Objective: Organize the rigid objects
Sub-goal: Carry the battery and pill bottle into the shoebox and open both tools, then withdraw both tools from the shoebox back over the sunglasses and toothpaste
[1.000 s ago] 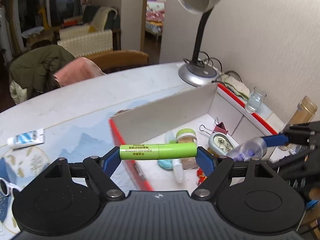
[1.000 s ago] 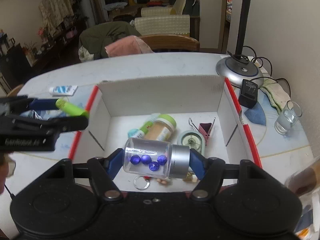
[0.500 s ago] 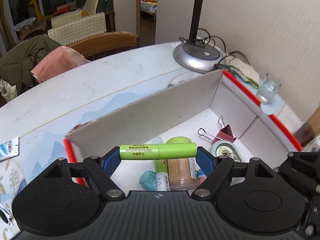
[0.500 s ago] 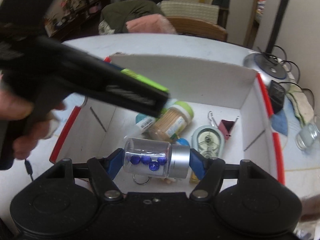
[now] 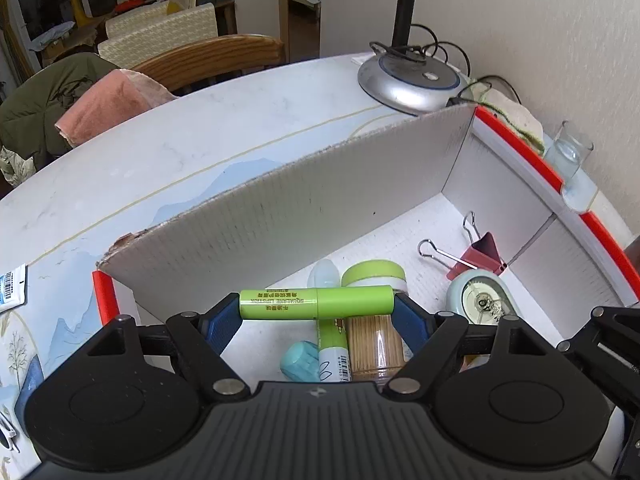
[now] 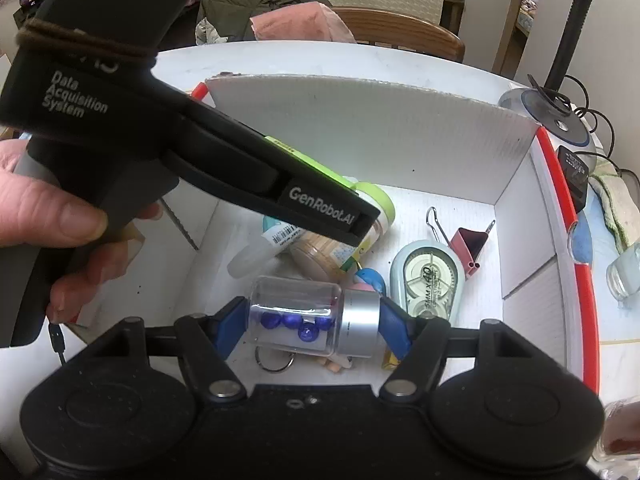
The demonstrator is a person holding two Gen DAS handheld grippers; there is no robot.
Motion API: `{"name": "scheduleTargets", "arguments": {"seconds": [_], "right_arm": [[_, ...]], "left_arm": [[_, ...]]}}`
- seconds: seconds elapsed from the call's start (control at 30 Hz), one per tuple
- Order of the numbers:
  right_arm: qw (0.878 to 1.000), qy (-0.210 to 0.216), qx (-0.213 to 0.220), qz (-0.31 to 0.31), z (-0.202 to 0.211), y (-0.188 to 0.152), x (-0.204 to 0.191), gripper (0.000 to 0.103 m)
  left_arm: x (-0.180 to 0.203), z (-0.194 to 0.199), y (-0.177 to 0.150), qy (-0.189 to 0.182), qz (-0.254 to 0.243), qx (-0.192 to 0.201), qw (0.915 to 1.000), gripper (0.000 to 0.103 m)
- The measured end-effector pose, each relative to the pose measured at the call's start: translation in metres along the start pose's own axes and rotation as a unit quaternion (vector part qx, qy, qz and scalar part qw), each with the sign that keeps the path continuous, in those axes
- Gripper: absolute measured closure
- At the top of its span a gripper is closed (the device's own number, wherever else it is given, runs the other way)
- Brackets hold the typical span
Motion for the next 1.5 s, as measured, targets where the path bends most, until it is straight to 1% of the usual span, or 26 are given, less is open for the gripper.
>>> {"name": "scheduleTargets", "arguments": {"seconds": [0.13, 0.33, 0.43, 0.5, 0.57, 0.63, 0.93, 1.17, 1.4, 1.5], "right_arm": [[1.0, -0.001, 0.001, -0.003, -0.001, 0.0, 0.0, 0.034], [1.0, -0.007, 0.0, -0.009, -0.001, 0.0, -0.001, 0.034], [1.0, -0.01, -0.001, -0.013, -0.001, 0.0, 0.0, 0.033], [1.0, -0.012, -0.001, -0.017, 0.0, 0.0, 0.0, 0.031], [1.0, -0.014, 0.001, -0.021, 0.001, -0.001, 0.001, 0.026], [1.0, -0.016, 0.002, -0.024, 0.004, -0.001, 0.002, 0.024], [0.999, -0.022, 0.021, -0.033, 0.019, 0.0, 0.006, 0.017], [0.998, -0.025, 0.038, -0.034, 0.038, 0.004, 0.004, 0.016], [0.997, -0.026, 0.061, -0.027, 0.058, 0.008, -0.005, 0.011], [0.996, -0.026, 0.076, -0.025, 0.068, 0.011, -0.011, 0.009]], "left_arm": [[0.003, -0.007, -0.001, -0.006, -0.007, -0.025, 0.9996, 0.021], [0.003, -0.012, -0.003, -0.016, -0.003, -0.043, 0.999, 0.021], [0.003, -0.012, -0.003, -0.016, -0.001, -0.044, 0.9989, 0.021], [0.005, -0.011, -0.003, -0.014, -0.004, -0.045, 0.9989, 0.021], [0.007, -0.01, -0.004, -0.015, -0.011, -0.045, 0.9988, 0.021], [0.008, -0.009, -0.006, -0.017, -0.012, -0.045, 0.9988, 0.021], [0.008, 0.01, -0.008, -0.029, -0.004, -0.024, 0.9993, 0.021], [0.001, 0.034, -0.01, -0.035, 0.008, -0.006, 0.9994, 0.02], [-0.021, 0.075, -0.013, -0.037, 0.033, 0.041, 0.9979, 0.02], [-0.031, 0.099, -0.015, -0.039, 0.036, 0.066, 0.9964, 0.02]]}}
Point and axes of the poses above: each gripper's, at about its wrist camera, not at the fingertips, and z roughly against the way its jaws point, x to its right, y to its top, the point moved 1 cm from there along -z, roughly the way its jaws point, and after that the axes turned 12 degrees about x, right-handed, at the moved point
